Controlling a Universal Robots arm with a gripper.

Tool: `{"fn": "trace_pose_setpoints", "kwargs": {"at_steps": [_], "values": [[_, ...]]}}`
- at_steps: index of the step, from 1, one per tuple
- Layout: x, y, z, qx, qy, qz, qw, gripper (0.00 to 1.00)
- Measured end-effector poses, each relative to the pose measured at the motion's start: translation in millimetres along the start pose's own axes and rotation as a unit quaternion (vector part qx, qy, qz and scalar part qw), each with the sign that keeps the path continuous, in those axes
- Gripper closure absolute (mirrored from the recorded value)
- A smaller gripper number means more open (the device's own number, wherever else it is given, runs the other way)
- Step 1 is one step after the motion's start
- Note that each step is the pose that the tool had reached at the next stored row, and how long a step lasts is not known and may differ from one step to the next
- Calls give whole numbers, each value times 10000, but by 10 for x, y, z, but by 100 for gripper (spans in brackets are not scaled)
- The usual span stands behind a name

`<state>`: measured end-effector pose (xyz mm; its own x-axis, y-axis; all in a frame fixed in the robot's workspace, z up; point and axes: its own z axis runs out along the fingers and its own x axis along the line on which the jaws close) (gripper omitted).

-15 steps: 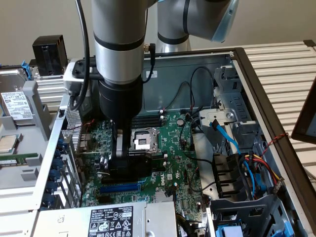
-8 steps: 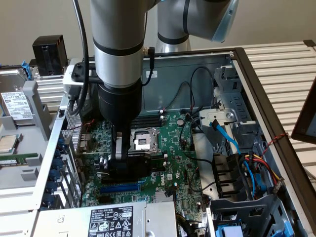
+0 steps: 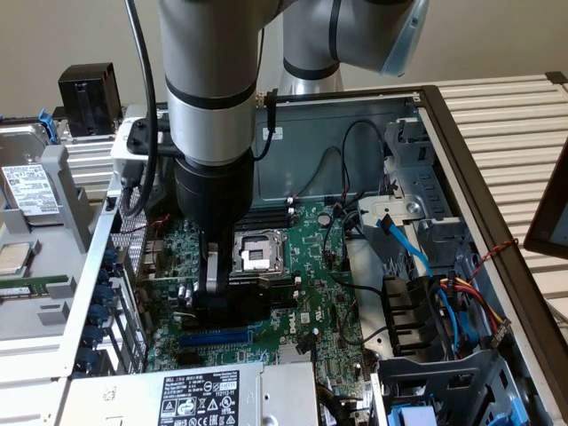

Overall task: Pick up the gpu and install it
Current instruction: 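Insert the gpu into the slot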

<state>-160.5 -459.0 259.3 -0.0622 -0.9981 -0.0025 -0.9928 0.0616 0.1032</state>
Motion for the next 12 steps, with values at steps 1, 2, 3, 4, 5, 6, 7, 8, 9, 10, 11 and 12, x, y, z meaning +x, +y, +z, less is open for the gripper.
{"fn": "trace_pose_setpoints", "kwargs": {"at_steps": [1,2,3,4,5,6,7,8,9,10,11,12], "values": [[1,1,6,-1,-2,1,10000,73],[2,3,12,-1,-5,2,10000,73],[2,6,17,-1,-7,3,10000,73],[2,12,22,-1,-12,4,10000,73],[3,18,24,-2,-16,5,10000,73],[3,23,27,-1,-20,5,10000,73],[3,28,29,-1,-23,5,10000,73],[5,31,31,-1,-25,5,10000,73],[8,32,32,-2,-25,5,10000,73],[8,32,33,-2,-26,5,10000,73],[8,32,32,-2,-25,5,10000,73],[9,32,33,-2,-25,5,10000,73]]}}
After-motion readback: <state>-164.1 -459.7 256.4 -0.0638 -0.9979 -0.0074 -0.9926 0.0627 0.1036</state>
